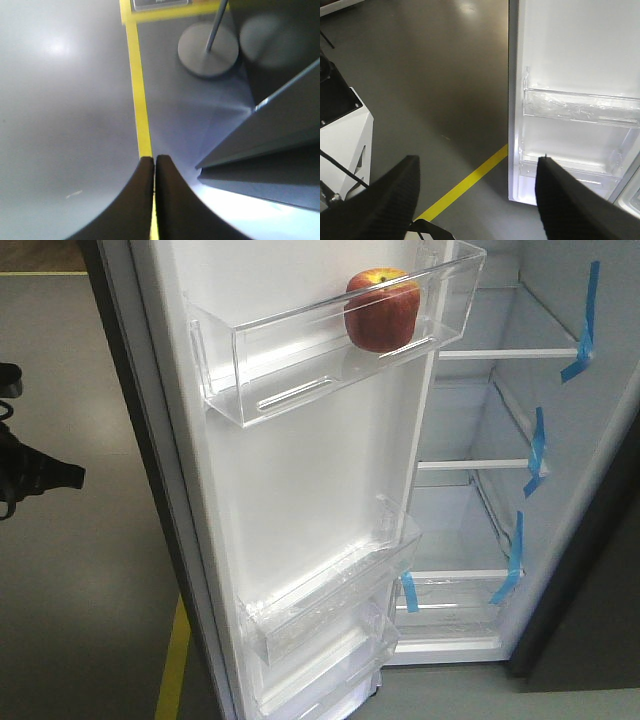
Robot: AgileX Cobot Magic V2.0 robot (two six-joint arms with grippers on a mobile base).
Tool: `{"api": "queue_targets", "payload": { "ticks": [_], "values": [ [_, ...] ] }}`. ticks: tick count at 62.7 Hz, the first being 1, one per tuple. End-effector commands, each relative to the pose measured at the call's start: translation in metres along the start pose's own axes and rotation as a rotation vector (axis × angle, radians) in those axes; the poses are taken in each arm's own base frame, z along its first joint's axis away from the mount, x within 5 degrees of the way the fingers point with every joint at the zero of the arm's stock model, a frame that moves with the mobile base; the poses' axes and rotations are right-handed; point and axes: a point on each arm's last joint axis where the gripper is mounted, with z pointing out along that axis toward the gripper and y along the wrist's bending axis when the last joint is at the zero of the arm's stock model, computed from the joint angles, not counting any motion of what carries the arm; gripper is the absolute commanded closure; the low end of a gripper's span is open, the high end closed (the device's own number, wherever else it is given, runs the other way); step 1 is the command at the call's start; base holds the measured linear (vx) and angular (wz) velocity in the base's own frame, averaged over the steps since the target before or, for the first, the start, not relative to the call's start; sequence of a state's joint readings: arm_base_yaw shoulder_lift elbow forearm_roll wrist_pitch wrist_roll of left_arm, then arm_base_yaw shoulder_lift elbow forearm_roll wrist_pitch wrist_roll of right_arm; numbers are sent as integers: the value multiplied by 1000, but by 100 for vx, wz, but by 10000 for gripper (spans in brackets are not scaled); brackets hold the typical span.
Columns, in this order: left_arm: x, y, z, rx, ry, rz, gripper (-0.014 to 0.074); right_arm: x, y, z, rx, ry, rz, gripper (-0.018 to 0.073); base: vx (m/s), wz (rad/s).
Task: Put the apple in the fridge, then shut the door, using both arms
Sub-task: 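Reach the left gripper toward the outer edge of the open refrigerator door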
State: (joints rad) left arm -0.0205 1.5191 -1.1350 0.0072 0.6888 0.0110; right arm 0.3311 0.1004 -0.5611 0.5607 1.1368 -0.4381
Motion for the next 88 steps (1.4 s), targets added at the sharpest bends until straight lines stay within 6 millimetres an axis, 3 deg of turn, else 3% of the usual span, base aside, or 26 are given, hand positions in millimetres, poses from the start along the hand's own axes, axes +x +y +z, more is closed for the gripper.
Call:
{"api": "queue_targets", "payload": {
  "ticks": [1, 15, 27, 47, 72, 88],
  "values": [
    [-25, 0, -3, 3, -50, 15, 603, -10, 0, -2, 0, -63, 8, 87, 0, 0],
    [-57, -1, 19, 24, -43, 12, 603, -10, 0, -2, 0, -63, 8, 87, 0, 0],
    [-81, -12, 36, 144, -72, 37, 603, -10, 0, -2, 0, -63, 8, 87, 0, 0],
    [-117, -25, 49, 306, -142, -25, 603, -10, 0, -2, 0, -63, 8, 87, 0, 0],
    [-118, -47, 38, 562, -152, 34, 603, -10, 0, -2, 0, -63, 8, 87, 0, 0],
    [-98, -56, 24, 619, -177, 77, 603, -10, 0, -2, 0, -63, 8, 87, 0, 0]
  ]
}}
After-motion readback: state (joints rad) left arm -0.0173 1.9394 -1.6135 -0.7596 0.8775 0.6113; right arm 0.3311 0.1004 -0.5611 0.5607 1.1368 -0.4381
